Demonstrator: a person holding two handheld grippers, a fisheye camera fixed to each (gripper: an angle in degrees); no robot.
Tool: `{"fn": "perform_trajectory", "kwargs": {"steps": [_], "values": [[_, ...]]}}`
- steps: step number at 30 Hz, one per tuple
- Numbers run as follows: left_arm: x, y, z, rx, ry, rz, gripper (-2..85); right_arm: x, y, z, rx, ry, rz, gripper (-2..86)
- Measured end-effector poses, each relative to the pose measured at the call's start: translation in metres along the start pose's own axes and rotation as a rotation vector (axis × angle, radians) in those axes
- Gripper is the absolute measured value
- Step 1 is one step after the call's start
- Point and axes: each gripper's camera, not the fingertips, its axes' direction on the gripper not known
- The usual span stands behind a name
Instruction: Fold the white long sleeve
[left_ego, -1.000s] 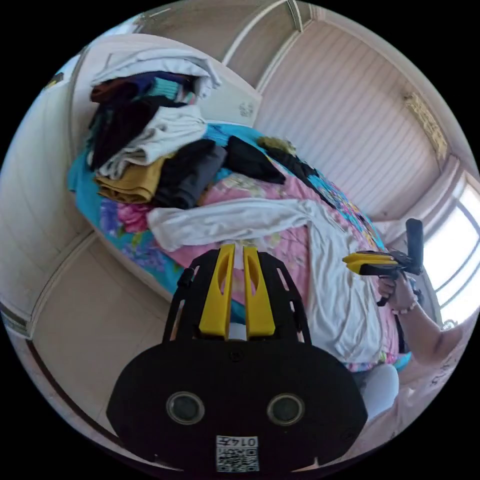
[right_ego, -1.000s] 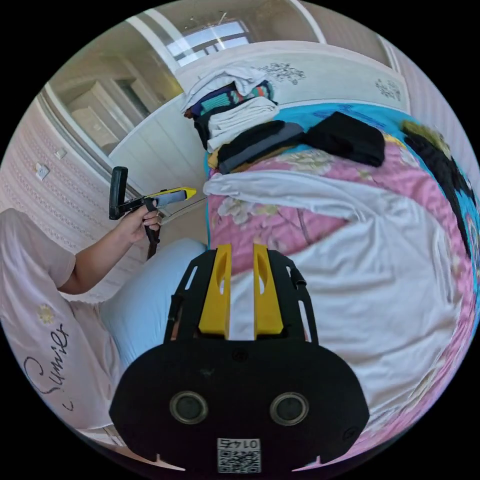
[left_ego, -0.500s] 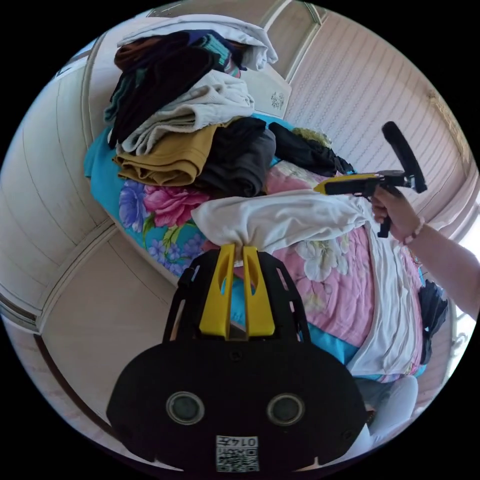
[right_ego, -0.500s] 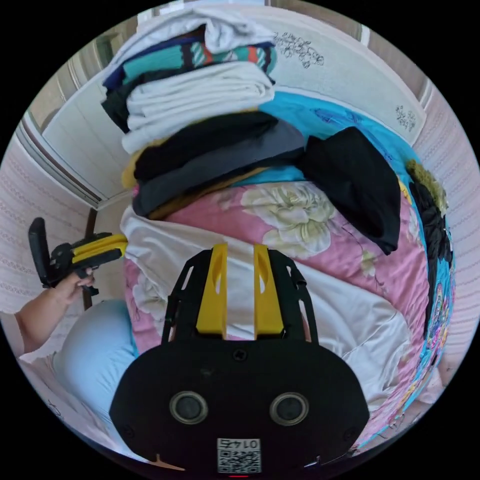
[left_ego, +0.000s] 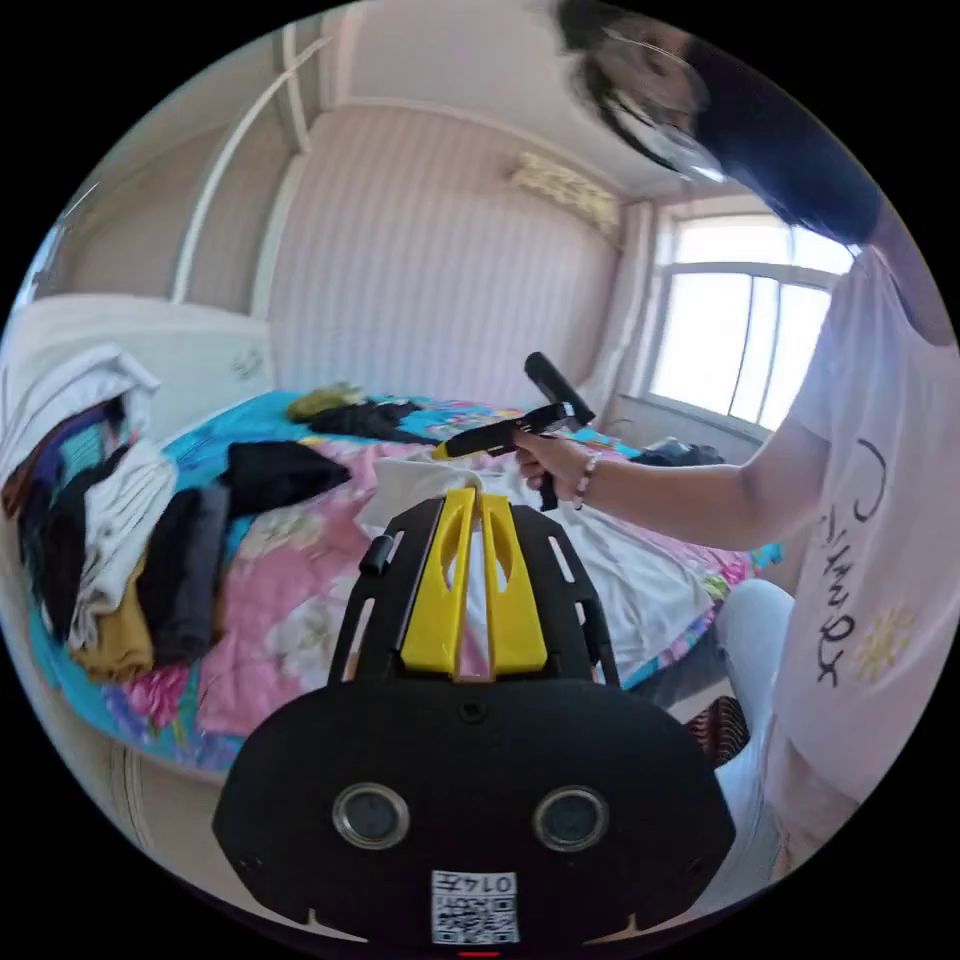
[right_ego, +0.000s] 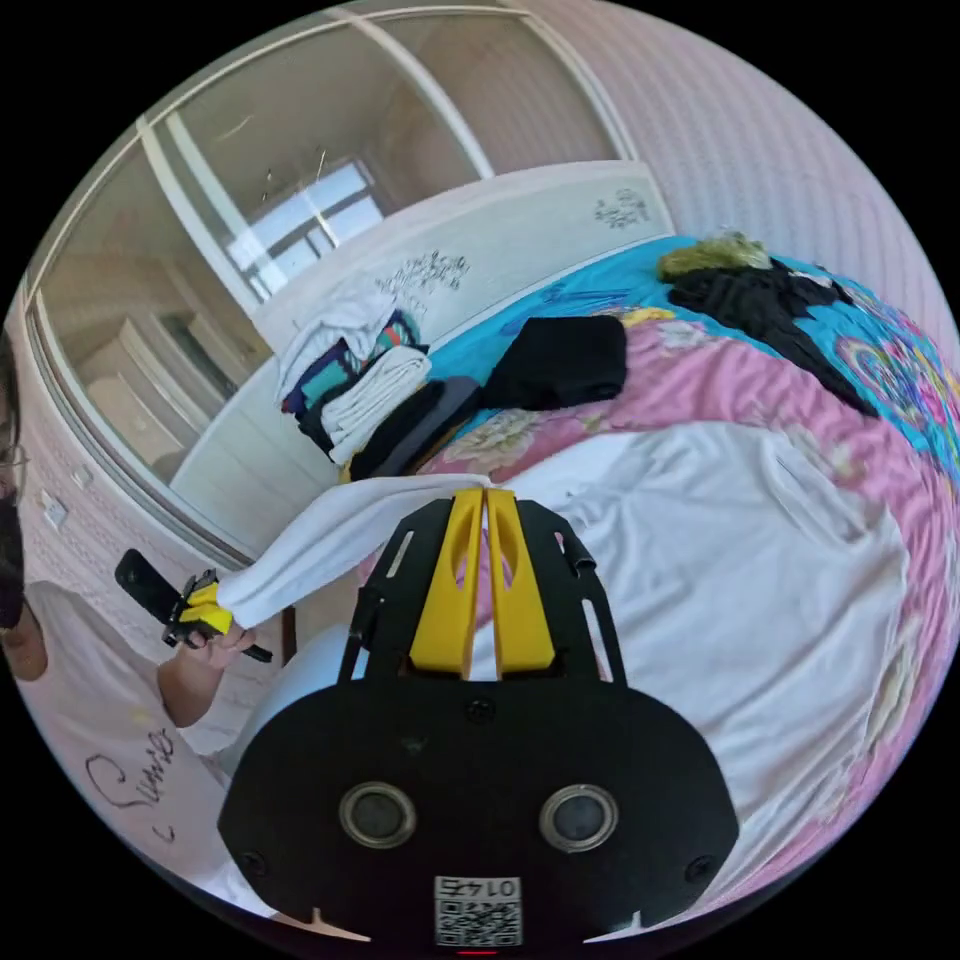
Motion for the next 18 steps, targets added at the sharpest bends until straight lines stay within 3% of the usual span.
{"fn": "perform_trajectory", "kwargs": {"steps": [3, 7, 11, 18], "values": [[0.083, -0.011, 0.029, 0.003, 0.205, 0.160, -1.0, 0.043, 0.056, -0.091, 0.040, 0.062, 0.098, 0.2], [0.192, 0.005, 0.095, -0.139, 0.416, 0.275, -0.9, 0.106, 0.132, -0.157, -0.046, 0.227, 0.265, 0.9], [0.282, 0.047, 0.165, -0.364, 0.469, 0.393, -0.9, 0.131, 0.195, -0.208, -0.092, 0.279, 0.415, 2.1], [0.368, 0.078, 0.202, -0.442, 0.619, 0.487, -0.8, 0.102, 0.244, -0.246, -0.143, 0.186, 0.492, 6.3]]}}
